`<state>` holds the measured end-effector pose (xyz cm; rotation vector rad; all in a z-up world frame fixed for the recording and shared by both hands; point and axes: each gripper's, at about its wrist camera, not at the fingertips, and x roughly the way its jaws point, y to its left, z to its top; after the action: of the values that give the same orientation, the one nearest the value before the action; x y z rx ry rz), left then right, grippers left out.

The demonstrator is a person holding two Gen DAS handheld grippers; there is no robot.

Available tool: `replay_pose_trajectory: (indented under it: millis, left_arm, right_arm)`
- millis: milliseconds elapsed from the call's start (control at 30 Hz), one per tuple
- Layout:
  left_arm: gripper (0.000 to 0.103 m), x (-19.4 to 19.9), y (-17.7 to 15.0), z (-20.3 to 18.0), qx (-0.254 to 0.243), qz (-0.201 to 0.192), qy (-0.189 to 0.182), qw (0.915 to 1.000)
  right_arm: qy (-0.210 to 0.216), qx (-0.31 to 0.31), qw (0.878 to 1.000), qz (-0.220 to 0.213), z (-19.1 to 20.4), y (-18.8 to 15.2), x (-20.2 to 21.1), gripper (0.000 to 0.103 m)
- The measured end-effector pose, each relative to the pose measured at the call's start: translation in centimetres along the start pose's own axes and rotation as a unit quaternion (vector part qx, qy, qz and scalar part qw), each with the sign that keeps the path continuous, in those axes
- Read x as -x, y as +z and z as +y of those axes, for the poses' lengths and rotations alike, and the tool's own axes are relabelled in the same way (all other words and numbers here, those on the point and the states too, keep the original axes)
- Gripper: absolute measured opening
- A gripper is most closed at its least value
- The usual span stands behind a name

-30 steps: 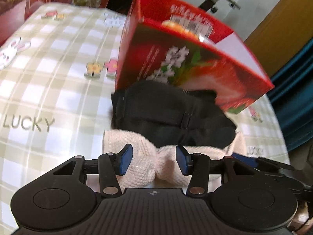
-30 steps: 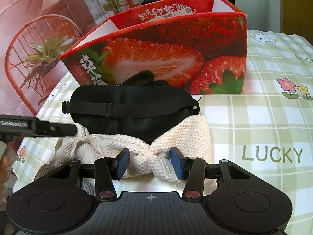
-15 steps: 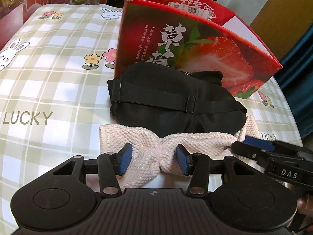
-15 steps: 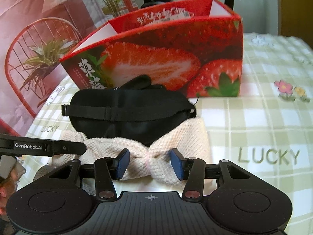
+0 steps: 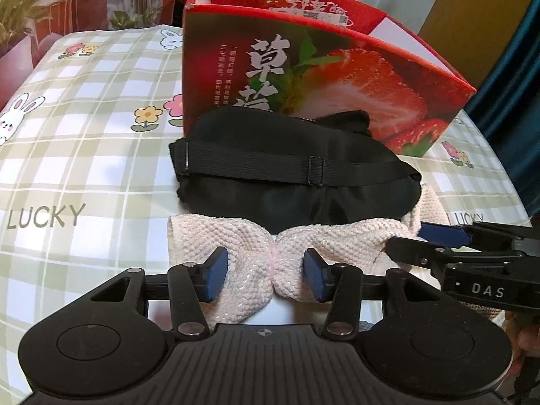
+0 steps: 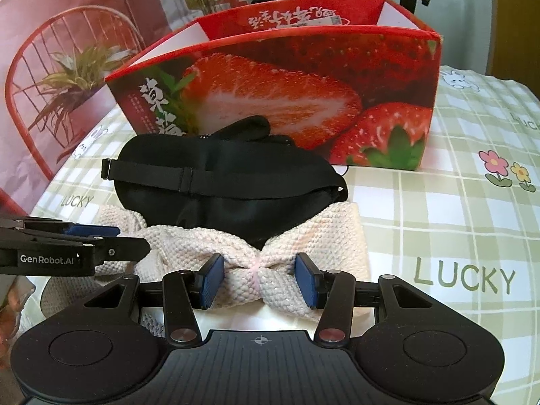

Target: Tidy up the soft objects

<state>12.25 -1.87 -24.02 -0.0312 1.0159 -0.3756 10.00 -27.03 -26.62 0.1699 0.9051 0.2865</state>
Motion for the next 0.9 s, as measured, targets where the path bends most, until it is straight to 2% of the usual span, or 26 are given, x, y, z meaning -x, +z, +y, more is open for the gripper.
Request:
replay_pose_trajectory:
  millis: [200, 267, 400, 467, 533, 667, 767, 900]
  left_arm:
    - [0.049, -0.2, -0.2, -0.4, -0.011, 0.0, -0.01, 0.9999]
    - [0.045, -0.3, -0.3, -0.6, -0.014, -0.001, -0.012, 0.9998]
    - [0.032, -0.1, -0.3, -0.7, -0.015, -0.011, -0.013, 0.9997]
    - [0.027, 0.2, -0.3, -0.4, -0.012, -0.015, -0.018, 0.9997]
    - [0.016, 0.7, -0.3, -0.3, -0.01, -0.021, -0.025, 0.9994]
    - [0.003, 1.6, -0.2, -0.2, -0.011, -0.034, -0.034, 0.9988]
    - [0.003, 1.4, -0.3, 0.2, -0.009, -0.023, -0.036, 0.999]
    - [0.007, 1.3, -0.2, 0.4, -0.007, -0.017, -0.021, 0.9996]
  right_arm:
    - [0.008, 0.011, 1.0, 0.006, 0.5, -0.1, 0.0, 0.042]
    - [0.01, 0.013, 1.0, 0.007, 0.5, -0.1, 0.0, 0.037]
    - [0.017, 0.01, 1.0, 0.003, 0.4, -0.1, 0.3, 0.028]
    - [0.022, 0.007, 1.0, 0.0, 0.3, -0.1, 0.6, 0.027]
    - [0.024, 0.005, 1.0, -0.006, 0.2, -0.1, 1.0, 0.027]
    - [0.022, 0.006, 0.999, -0.03, 0.0, 0.2, 2.3, 0.026]
    - [0.015, 0.009, 0.999, -0.042, -0.1, 0.5, 3.1, 0.026]
    - [0.006, 0.002, 1.0, -0.03, -0.5, 0.1, 2.7, 0.026]
